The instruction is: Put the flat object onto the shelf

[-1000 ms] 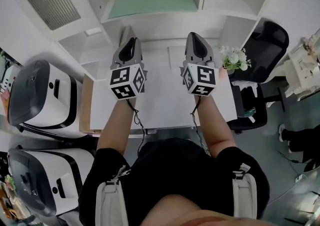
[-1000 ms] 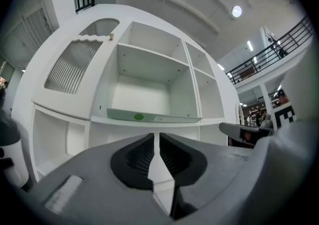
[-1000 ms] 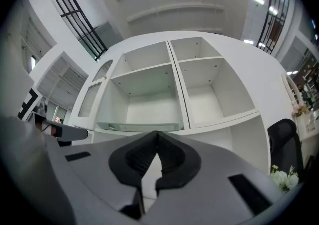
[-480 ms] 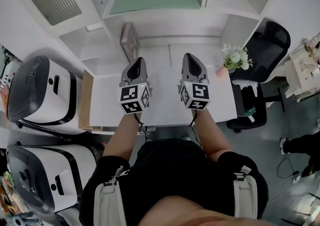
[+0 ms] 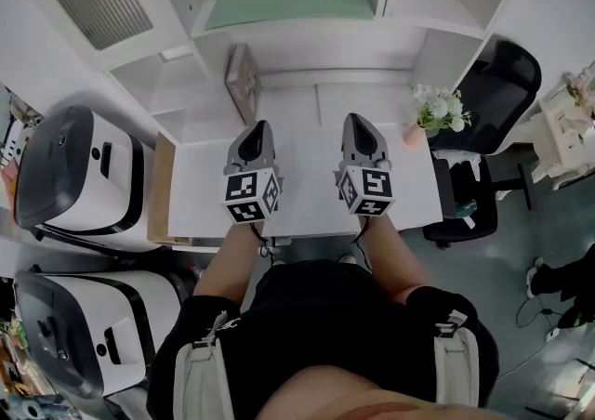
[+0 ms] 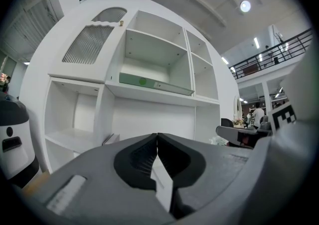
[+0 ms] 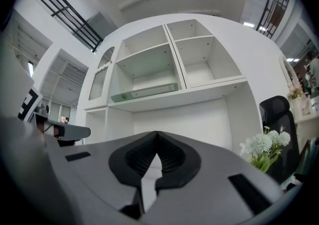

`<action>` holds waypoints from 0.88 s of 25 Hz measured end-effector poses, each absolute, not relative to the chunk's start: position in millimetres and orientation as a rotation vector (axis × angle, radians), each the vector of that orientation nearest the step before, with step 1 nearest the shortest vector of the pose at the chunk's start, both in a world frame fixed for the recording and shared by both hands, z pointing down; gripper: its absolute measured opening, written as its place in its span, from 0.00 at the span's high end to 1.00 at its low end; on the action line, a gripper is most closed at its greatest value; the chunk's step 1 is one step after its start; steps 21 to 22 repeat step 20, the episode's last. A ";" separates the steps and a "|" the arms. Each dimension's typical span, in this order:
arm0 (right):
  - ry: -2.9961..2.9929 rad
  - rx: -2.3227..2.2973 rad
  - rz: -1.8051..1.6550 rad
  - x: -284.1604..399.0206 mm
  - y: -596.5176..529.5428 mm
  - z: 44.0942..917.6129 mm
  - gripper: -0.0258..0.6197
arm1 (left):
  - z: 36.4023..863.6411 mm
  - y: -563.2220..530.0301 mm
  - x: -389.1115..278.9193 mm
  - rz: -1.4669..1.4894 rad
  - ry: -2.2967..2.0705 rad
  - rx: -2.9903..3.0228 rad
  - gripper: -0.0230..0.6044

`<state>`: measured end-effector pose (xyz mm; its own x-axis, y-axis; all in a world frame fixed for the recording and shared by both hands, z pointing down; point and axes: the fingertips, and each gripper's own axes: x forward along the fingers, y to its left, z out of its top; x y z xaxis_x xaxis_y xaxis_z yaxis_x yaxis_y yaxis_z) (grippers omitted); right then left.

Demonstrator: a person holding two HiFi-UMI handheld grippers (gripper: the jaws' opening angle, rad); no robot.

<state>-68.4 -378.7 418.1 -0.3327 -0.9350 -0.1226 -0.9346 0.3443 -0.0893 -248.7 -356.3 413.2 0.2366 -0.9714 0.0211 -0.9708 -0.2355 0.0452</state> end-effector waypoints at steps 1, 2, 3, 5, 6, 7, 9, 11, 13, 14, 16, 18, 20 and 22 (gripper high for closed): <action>2.445 -1.716 -0.008 -68.0 -378.7 418.0 0.96 | 412.5 -355.9 -248.8 -0.016 -1.917 2.433 0.93; 2.443 -1.717 -0.009 -67.6 -378.7 417.9 0.96 | 411.7 -355.5 -249.4 -0.018 -1.925 2.432 0.93; 2.443 -1.718 -0.010 -67.2 -378.8 417.9 0.96 | 411.1 -355.1 -250.1 -0.021 -1.931 2.429 0.93; 2.440 -1.722 -0.012 -66.1 -378.6 418.0 0.96 | 411.3 -354.5 -250.4 -0.023 -1.930 2.425 0.93; 2.438 -1.724 -0.014 -65.4 -378.2 418.1 0.96 | 411.7 -354.2 -250.3 -0.020 -1.929 2.423 0.93; 2.437 -1.727 -0.014 -65.0 -377.7 418.2 0.96 | 412.0 -353.8 -250.3 -0.014 -1.930 2.422 0.93; 2.437 -1.730 -0.015 -65.1 -376.9 419.3 0.96 | 412.1 -352.9 -250.3 -0.007 -1.931 2.423 0.93; 2.440 -1.729 -0.019 -65.5 -376.2 420.7 0.96 | 411.7 -352.2 -250.0 -0.008 -1.930 2.424 0.93; 2.439 -1.729 -0.022 -65.1 -375.1 420.9 0.96 | 411.1 -351.1 -249.6 -0.007 -1.929 2.425 0.93; 2.438 -1.729 -0.020 -64.8 -374.5 420.5 0.96 | 410.9 -350.5 -249.3 -0.006 -1.928 2.427 0.93; 2.434 -1.729 -0.016 -63.7 -373.3 419.1 0.96 | 410.7 -349.4 -248.9 -0.005 -1.928 2.427 0.93; 2.430 -1.726 -0.015 -62.7 -372.3 417.5 0.96 | 410.2 -348.5 -248.5 -0.007 -1.926 2.427 0.93; 2.425 -1.722 -0.015 -61.9 -371.5 415.9 0.96 | 409.6 -347.6 -248.0 -0.011 -1.924 2.426 0.93; 2.425 -1.722 -0.015 -61.9 -371.5 415.9 0.96 | 409.6 -347.6 -248.0 -0.011 -1.924 2.426 0.93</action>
